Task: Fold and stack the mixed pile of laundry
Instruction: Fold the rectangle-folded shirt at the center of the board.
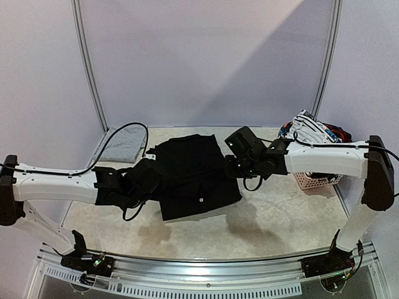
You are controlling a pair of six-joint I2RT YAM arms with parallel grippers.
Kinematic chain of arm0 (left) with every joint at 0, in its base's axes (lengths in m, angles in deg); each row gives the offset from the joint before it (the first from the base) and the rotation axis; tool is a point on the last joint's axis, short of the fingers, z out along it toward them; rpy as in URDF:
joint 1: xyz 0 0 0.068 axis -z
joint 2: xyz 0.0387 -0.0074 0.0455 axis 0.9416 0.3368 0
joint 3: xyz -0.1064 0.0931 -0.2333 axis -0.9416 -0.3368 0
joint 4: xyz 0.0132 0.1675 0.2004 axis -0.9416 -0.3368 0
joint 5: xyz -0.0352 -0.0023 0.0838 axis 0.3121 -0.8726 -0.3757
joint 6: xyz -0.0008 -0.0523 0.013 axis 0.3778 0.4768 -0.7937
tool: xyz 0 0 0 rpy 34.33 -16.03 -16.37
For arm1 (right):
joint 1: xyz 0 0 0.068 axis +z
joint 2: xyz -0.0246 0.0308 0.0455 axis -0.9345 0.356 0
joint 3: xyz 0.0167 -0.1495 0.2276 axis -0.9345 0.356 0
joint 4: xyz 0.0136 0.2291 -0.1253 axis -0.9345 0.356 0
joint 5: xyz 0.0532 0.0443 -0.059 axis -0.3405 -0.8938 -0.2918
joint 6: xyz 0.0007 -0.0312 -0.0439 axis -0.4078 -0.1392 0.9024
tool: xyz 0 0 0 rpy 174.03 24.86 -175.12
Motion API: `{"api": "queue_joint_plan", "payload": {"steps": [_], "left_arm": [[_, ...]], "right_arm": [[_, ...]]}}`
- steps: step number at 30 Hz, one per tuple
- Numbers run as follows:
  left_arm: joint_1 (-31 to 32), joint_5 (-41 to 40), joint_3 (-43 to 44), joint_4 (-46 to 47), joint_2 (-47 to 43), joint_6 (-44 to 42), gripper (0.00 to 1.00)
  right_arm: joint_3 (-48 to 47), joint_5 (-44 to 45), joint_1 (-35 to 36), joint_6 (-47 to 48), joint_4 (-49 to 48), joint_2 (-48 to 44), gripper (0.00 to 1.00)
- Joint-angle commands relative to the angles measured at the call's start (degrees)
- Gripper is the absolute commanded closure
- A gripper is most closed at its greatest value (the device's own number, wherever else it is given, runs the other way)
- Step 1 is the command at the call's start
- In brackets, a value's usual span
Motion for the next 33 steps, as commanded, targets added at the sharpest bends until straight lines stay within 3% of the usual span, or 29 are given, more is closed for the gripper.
{"api": "queue_joint_plan", "payload": {"steps": [1, 19, 25, 31, 32, 33], "left_arm": [[-5.1, -1.4, 2.3, 0.5, 2.4, -3.3, 1.00], [-18.7, 7.3, 7.3, 7.9, 17.2, -8.2, 1.00], [-20.6, 7.5, 9.7, 8.6, 21.4, -9.7, 0.98], [-22.4, 8.4, 11.9, 8.5, 24.4, -10.9, 0.85], [-22.5, 8.8, 12.0, 8.5, 24.5, -11.1, 0.79], [-22.5, 9.2, 12.2, 8.5, 24.4, -11.4, 0.66]], "right_arm": [[-3.7, -0.4, -3.3, 4.1, -2.0, 4.2, 1.00], [-15.2, -7.6, -10.9, 7.7, -6.4, 20.3, 1.00], [-17.7, -8.7, -12.1, 6.5, -7.0, 24.3, 1.00], [-22.4, -7.8, -13.1, 6.3, -4.6, 26.8, 0.97], [-22.8, -8.6, -13.5, 6.3, -4.3, 27.4, 0.93], [-23.3, -8.8, -13.7, 6.2, -3.8, 27.6, 0.91]]}}
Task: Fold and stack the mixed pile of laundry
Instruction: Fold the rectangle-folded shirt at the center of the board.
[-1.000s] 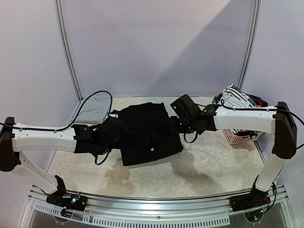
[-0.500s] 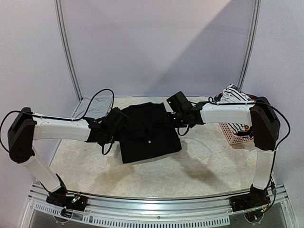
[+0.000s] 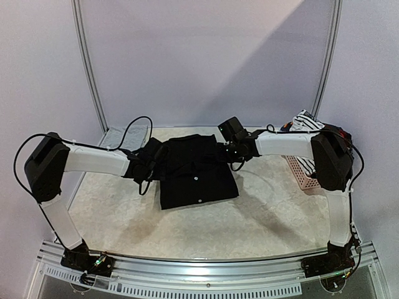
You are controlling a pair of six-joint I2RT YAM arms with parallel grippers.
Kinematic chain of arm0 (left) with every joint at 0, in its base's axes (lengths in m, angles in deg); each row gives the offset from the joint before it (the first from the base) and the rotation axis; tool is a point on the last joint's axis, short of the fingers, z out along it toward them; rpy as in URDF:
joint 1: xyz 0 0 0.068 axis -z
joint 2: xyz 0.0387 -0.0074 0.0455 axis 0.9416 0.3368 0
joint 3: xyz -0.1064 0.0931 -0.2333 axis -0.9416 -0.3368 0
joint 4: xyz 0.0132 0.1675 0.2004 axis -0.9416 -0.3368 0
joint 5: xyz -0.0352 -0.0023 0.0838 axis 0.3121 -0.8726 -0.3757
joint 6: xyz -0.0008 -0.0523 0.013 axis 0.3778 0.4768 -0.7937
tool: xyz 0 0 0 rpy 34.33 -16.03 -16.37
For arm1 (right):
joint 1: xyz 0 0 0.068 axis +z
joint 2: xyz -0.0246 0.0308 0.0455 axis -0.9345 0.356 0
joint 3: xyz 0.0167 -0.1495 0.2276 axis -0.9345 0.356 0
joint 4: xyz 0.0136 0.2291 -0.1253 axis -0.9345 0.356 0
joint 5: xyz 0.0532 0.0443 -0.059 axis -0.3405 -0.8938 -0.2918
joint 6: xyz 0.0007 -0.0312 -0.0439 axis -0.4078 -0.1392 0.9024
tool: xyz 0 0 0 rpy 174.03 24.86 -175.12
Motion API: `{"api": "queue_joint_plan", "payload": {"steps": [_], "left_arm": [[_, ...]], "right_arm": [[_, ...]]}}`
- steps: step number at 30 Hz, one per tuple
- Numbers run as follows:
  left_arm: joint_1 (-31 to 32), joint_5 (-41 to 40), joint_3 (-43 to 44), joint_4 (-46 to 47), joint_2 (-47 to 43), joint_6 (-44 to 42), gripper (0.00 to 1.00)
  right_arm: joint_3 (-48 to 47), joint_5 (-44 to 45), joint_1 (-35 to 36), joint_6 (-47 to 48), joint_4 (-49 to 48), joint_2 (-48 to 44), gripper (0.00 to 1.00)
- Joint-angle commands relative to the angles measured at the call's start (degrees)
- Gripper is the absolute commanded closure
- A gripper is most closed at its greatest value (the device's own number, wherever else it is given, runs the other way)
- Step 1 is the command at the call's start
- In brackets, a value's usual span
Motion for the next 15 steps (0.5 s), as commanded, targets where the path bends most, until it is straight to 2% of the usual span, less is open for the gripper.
{"api": "queue_joint_plan", "payload": {"steps": [1, 2, 4, 6, 7, 10, 12, 15], "left_arm": [[-1.6, 0.6, 1.4, -1.3, 0.8, -1.9, 0.52], [-1.6, 0.7, 1.5, -1.3, 0.0, -2.5, 0.42], [-1.6, 0.4, 2.1, -1.8, -2.7, -3.6, 0.26], [-1.6, -0.4, 3.4, -3.2, -4.8, -4.7, 0.16], [-1.6, -0.7, 4.6, -4.3, -5.7, -5.5, 0.13], [-1.5, -1.4, 6.2, -7.3, -8.9, -7.1, 0.12], [-1.4, 1.2, 5.8, -7.9, -11.3, -9.1, 0.16], [-1.0, 7.7, 5.1, -8.8, -13.5, -12.9, 0.31]], "right_arm": [[-2.9, 1.2, -2.2, -0.9, 3.1, 2.3, 0.88], [-3.1, 1.3, -2.4, -1.1, 3.5, 1.9, 0.84], [-3.3, 0.9, -2.8, -1.4, 3.4, 0.8, 0.65], [-4.6, 0.9, -3.0, -1.0, 4.2, -0.6, 0.53], [-5.6, 1.3, -3.1, -0.6, 5.3, -1.1, 0.51], [-6.4, 1.7, -3.1, 0.3, 7.0, -3.6, 0.50], [-4.0, -0.1, -3.1, 0.7, 5.7, -6.0, 0.50], [2.1, -7.0, -2.6, 2.0, 2.4, -10.2, 0.51]]}}
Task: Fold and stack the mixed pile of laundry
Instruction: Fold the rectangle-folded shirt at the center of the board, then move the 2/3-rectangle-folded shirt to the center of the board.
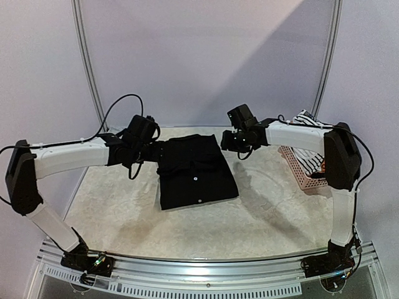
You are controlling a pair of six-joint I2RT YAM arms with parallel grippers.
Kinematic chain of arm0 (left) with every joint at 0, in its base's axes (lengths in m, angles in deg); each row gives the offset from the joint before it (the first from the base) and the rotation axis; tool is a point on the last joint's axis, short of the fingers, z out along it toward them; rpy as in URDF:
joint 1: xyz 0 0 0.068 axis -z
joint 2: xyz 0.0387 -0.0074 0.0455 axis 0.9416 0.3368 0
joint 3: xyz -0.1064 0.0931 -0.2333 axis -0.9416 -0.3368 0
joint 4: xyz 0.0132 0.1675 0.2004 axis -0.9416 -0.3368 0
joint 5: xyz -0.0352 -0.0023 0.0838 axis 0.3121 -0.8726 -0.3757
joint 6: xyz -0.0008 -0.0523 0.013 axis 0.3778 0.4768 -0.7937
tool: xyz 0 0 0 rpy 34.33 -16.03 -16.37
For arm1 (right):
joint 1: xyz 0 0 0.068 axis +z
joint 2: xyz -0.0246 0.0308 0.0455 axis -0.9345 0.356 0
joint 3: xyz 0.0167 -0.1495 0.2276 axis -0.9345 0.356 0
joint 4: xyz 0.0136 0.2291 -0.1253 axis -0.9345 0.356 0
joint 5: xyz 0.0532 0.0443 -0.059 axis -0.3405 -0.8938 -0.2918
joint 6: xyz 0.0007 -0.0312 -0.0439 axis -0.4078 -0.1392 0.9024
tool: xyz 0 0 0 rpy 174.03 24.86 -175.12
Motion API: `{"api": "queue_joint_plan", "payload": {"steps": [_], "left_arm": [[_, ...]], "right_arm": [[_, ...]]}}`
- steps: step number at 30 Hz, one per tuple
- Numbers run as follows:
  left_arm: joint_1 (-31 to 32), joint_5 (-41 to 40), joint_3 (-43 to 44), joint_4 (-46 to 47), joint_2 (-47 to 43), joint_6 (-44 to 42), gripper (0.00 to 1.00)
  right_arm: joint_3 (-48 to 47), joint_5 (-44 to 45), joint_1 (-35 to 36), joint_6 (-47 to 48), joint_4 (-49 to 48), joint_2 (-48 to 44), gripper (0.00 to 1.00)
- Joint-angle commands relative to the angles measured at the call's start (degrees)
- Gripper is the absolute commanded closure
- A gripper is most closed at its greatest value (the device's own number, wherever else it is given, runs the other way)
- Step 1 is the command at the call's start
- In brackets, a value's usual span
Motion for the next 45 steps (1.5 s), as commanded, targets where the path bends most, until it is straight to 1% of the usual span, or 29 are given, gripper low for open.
{"api": "queue_joint_plan", "payload": {"steps": [1, 4, 5, 6, 8, 9, 11, 15, 20, 27, 31, 33, 35, 37, 39, 41, 43, 44, 45], "left_arm": [[0.3, 8.7, -0.2, -3.9, -2.9, -6.4, 0.35], [1.5, 14.5, -0.4, -5.2, -3.8, -8.5, 0.48], [2.3, 16.1, -0.6, -5.1, -4.2, -9.1, 0.51], [3.2, 17.4, -0.7, -4.9, -4.4, -9.7, 0.52], [4.7, 20.8, -0.6, -4.1, -4.1, -11.1, 0.54], [5.1, 22.3, 0.2, -4.1, -3.4, -11.3, 0.54], [5.5, 25.1, 2.3, -4.9, -1.0, -11.7, 0.56], [6.4, 27.4, 7.2, -7.4, 5.5, -11.7, 0.58], [6.4, 26.2, 13.9, -12.2, 14.0, -10.9, 0.59], [5.9, 20.9, 28.0, -21.8, 27.0, -11.7, 0.59], [5.3, 17.3, 36.4, -25.8, 34.2, -11.5, 0.58], [4.9, 14.1, 40.3, -28.1, 36.7, -11.1, 0.57], [4.7, 10.4, 42.9, -29.1, 38.1, -11.1, 0.54], [4.2, 7.9, 44.9, -28.3, 39.4, -11.8, 0.45], [3.8, 5.6, 48.4, -29.9, 41.6, -12.1, 0.43], [3.9, 1.5, 51.1, -31.1, 43.1, -12.3, 0.41], [4.3, -0.4, 51.8, -32.1, 42.7, -11.9, 0.38], [4.8, -0.9, 50.9, -31.5, 41.0, -11.9, 0.36], [5.5, -1.2, 48.9, -29.8, 39.0, -12.2, 0.33]], "right_arm": [[7.3, -9.0, 0.9, 2.3, -3.4, -8.3, 0.51], [14.1, -19.2, 2.7, 3.8, -9.6, -11.3, 0.53], [15.9, -22.5, 3.0, 4.2, -11.5, -11.8, 0.54], [17.6, -27.4, 3.3, 4.2, -13.6, -12.2, 0.56], [20.2, -33.7, 3.6, 3.9, -17.7, -12.2, 0.59], [21.2, -36.0, 3.7, 3.3, -20.0, -11.8, 0.61], [22.1, -38.2, 3.9, 2.2, -21.2, -10.7, 0.65], [23.5, -37.3, 4.1, 1.0, -21.3, -8.3, 0.71], [23.6, -33.5, 4.1, 0.5, -19.8, -4.6, 0.76], [23.5, -23.4, 4.1, 1.0, -14.9, -0.6, 0.80], [25.6, -22.5, 4.2, -0.1, -14.7, 0.0, 0.81], [27.7, -23.1, 4.2, -1.6, -16.0, -0.5, 0.81], [29.8, -23.3, 4.4, -2.6, -16.7, -1.5, 0.81], [31.5, -23.1, 4.8, -3.4, -16.7, -2.8, 0.81], [32.5, -22.9, 5.3, -4.0, -15.9, -4.3, 0.81], [33.4, -22.6, 6.1, -4.9, -15.1, -5.7, 0.81], [34.2, -22.5, 6.8, -5.8, -14.5, -7.6, 0.81], [34.5, -22.3, 7.0, -6.1, -14.1, -8.9, 0.81], [34.6, -22.0, 7.2, -6.3, -13.7, -10.0, 0.80]]}}
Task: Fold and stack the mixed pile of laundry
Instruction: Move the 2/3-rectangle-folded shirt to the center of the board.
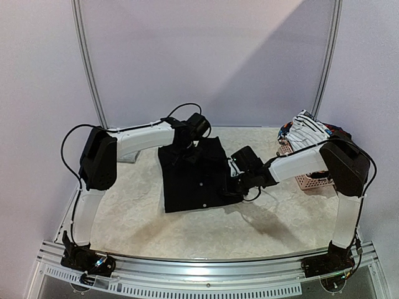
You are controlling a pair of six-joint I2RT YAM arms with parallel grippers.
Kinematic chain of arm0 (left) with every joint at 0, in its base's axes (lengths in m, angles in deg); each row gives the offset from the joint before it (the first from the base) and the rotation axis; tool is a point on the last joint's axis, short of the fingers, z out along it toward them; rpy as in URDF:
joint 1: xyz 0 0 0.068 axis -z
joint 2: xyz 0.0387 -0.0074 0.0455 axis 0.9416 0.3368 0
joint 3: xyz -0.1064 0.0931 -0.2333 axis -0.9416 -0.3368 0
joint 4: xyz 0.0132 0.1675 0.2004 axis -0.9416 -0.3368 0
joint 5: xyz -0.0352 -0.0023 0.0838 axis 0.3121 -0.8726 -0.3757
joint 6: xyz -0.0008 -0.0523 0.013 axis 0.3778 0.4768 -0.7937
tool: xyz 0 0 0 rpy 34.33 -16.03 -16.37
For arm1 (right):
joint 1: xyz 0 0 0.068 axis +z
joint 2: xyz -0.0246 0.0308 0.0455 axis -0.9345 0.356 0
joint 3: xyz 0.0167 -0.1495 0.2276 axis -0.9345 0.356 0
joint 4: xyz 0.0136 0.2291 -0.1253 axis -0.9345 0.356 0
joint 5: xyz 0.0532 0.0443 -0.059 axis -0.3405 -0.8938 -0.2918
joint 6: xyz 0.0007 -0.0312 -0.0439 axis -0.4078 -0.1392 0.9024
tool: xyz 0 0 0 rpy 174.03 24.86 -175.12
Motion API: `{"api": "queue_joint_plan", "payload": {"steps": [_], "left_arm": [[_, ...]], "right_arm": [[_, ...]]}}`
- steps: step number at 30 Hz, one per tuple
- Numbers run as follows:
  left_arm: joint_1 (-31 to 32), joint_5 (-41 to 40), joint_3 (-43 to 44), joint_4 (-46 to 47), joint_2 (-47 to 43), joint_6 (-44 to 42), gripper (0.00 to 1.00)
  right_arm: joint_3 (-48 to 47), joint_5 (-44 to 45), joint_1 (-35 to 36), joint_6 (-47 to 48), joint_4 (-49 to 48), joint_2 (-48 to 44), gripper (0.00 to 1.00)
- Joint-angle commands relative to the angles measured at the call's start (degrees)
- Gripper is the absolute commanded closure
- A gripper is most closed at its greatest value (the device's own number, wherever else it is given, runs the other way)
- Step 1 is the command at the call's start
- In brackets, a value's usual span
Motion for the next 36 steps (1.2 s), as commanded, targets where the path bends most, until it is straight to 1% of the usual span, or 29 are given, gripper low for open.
{"api": "queue_joint_plan", "payload": {"steps": [1, 3, 5, 8, 10, 13, 16, 18, 21, 24, 30, 36], "left_arm": [[2.0, -5.9, -3.5, 0.6, -5.7, -0.8, 0.29], [4.0, -6.5, -8.8, 3.8, -10.3, -1.8, 0.23], [6.1, -8.1, -12.4, 5.6, -14.3, -2.6, 0.20], [9.4, -10.8, -17.7, 8.0, -19.0, -4.5, 0.20], [11.8, -12.8, -21.7, 10.3, -21.7, -6.7, 0.20], [15.9, -11.7, -26.1, 11.8, -23.7, -10.6, 0.21], [19.3, -13.7, -27.9, 11.0, -23.2, -12.5, 0.21], [21.3, -13.1, -28.9, 10.0, -22.6, -13.0, 0.21], [24.1, -10.7, -31.1, 12.3, -21.2, -15.8, 0.20], [26.2, -11.8, -29.8, 11.4, -17.5, -17.1, 0.21], [27.1, -10.2, -26.7, 8.7, -11.9, -18.7, 0.22], [26.9, -12.4, -25.9, 7.8, -7.7, -19.1, 0.20]], "right_arm": [[2.1, 2.3, 1.6, -2.1, 7.2, -5.4, 0.80], [1.0, 3.7, 1.7, -1.4, 9.1, -8.2, 0.79], [-0.8, 5.8, 1.6, 0.0, 12.0, -11.0, 0.75], [-2.0, 9.0, 1.7, 1.2, 15.1, -14.3, 0.70], [-1.7, 11.6, 1.6, 1.5, 16.9, -16.1, 0.69], [-0.5, 16.0, 1.3, 1.8, 18.5, -18.4, 0.68], [1.9, 17.3, 0.8, 1.8, 18.3, -20.5, 0.68], [3.2, 18.5, 0.3, 1.9, 18.6, -22.0, 0.68], [5.1, 21.2, -0.6, 1.5, 20.0, -24.7, 0.68], [6.8, 22.8, -1.5, 1.5, 21.3, -27.8, 0.68], [10.5, 24.1, -2.8, 1.3, 22.2, -34.0, 0.64], [11.8, 24.0, -3.1, 0.8, 22.9, -37.8, 0.59]]}}
